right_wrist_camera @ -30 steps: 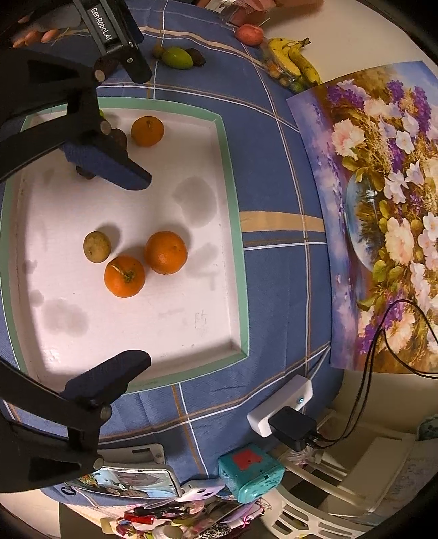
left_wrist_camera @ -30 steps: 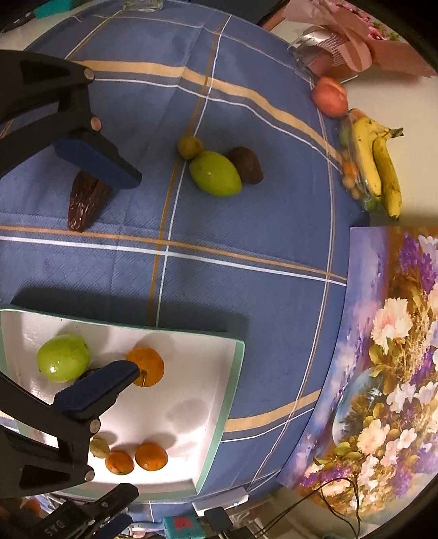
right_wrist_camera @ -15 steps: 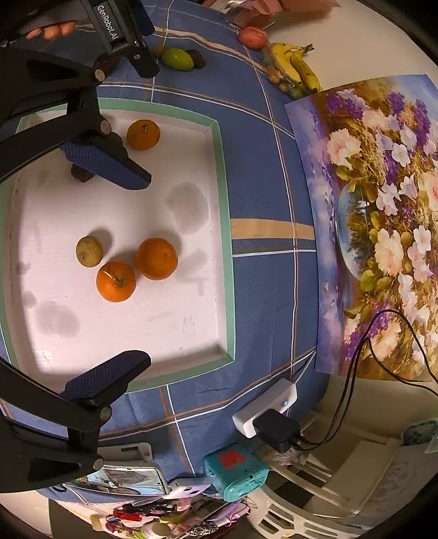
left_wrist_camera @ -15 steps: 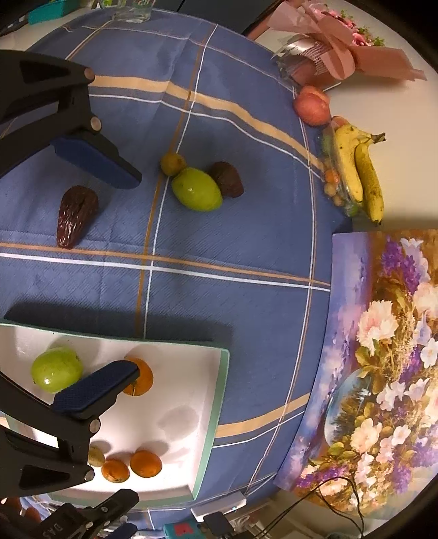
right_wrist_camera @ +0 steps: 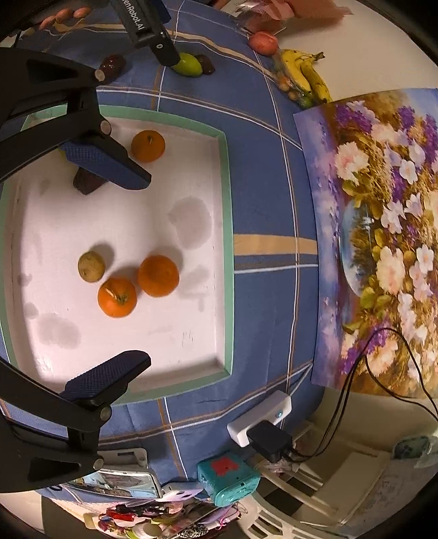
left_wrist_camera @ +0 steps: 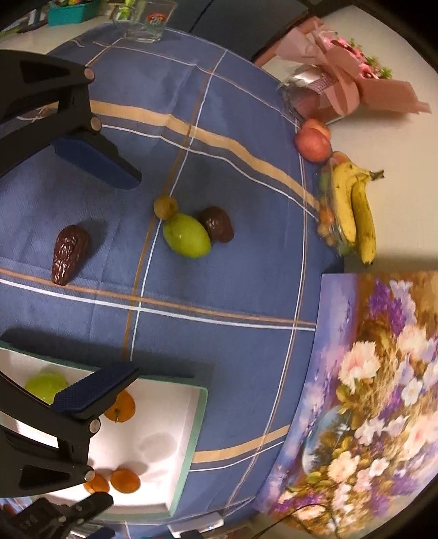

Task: Organize fruits
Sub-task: 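Withdraw both open tools from the tray toward the remaining fruits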

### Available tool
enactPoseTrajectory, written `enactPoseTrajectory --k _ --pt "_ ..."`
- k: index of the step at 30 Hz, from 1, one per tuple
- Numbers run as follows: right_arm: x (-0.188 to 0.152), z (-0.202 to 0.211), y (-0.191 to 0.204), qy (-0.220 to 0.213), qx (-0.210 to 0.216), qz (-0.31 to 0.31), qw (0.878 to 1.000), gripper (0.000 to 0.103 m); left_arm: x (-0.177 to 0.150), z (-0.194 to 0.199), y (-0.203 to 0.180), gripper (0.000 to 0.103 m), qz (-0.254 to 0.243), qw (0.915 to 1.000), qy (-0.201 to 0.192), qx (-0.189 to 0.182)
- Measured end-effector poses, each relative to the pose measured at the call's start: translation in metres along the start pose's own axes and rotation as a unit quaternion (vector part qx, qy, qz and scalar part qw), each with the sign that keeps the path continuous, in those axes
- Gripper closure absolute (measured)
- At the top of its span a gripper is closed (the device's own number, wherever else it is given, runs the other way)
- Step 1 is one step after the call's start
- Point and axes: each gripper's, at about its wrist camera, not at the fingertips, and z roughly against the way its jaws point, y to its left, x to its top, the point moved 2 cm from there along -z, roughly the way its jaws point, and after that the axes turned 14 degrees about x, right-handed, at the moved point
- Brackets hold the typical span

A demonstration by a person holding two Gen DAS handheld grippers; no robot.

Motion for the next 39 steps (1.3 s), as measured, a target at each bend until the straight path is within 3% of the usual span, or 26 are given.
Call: enactPoseTrajectory --k 11,16,26,32,39 --pt "0.006 -0.009 0.041 -0.003 0.044 0.018 0.999 0.007 0.011 0.0 0.056 0.0 0.017 0.9984 -0.053 -0.003" --pt "0.007 -0.014 0.069 -0.004 0.068 0.039 0.997 0.007 0.014 -0.009 0.09 0.0 0.047 0.9979 -0.039 -0.018" --pt "0.006 -0.023 0.119 0.0 0.123 0.052 0.991 0.007 0.011 -0.021 0.146 0.0 0.067 0.9976 -0.015 0.006" --pt "0.005 -0.023 0.141 0.001 0.142 0.057 0.988 0.007 0.01 -0.021 0.164 0.0 0.082 0.9965 -0.016 -0.002" --pt "-0.002 -0.026 0.169 0.011 0.158 0.076 0.984 0.007 0.008 -0.024 0.166 0.0 0.067 0.9977 0.004 -0.013"
